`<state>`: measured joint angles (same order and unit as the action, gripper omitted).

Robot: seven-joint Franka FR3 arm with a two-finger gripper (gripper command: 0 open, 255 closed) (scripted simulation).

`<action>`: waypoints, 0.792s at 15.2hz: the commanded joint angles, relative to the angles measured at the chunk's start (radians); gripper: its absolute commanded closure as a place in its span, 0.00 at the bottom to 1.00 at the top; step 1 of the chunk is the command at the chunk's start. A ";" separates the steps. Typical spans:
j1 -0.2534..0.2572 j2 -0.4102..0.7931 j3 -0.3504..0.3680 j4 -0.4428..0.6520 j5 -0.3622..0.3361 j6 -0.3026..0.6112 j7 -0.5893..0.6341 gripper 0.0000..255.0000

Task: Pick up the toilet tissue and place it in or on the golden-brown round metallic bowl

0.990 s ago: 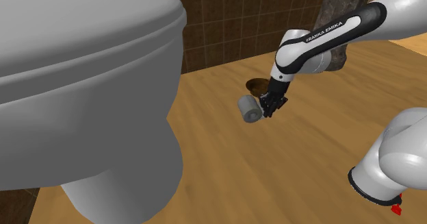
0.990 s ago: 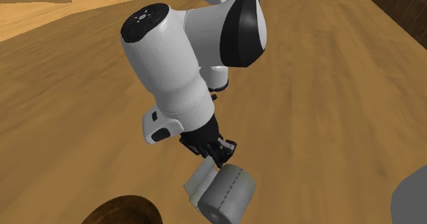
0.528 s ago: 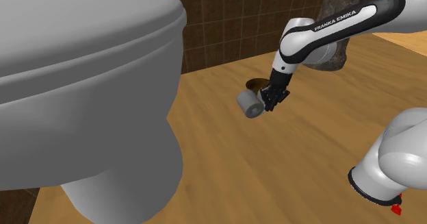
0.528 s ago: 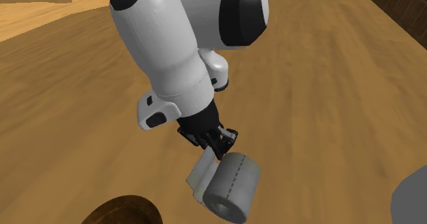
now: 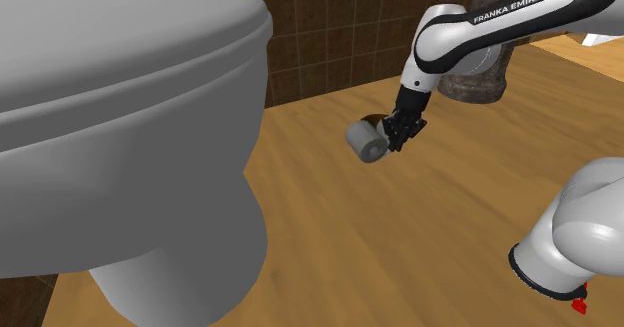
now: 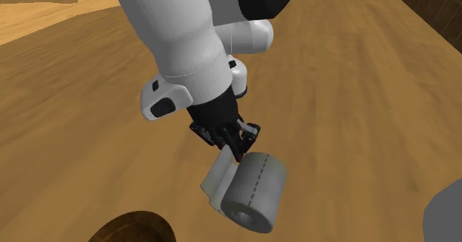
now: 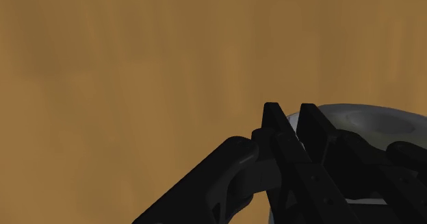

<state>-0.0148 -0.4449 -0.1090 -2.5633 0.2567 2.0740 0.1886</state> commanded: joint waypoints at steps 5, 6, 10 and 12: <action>-0.005 -0.033 0.002 0.059 -0.014 -0.089 0.026 1.00; -0.005 -0.038 0.003 0.069 -0.016 -0.103 0.030 1.00; -0.029 0.036 -0.049 0.142 -0.035 -0.118 -0.035 1.00; -0.042 0.089 -0.082 0.194 -0.043 -0.128 -0.078 1.00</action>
<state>-0.0497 -0.3941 -0.1714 -2.4088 0.2182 1.9531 0.1368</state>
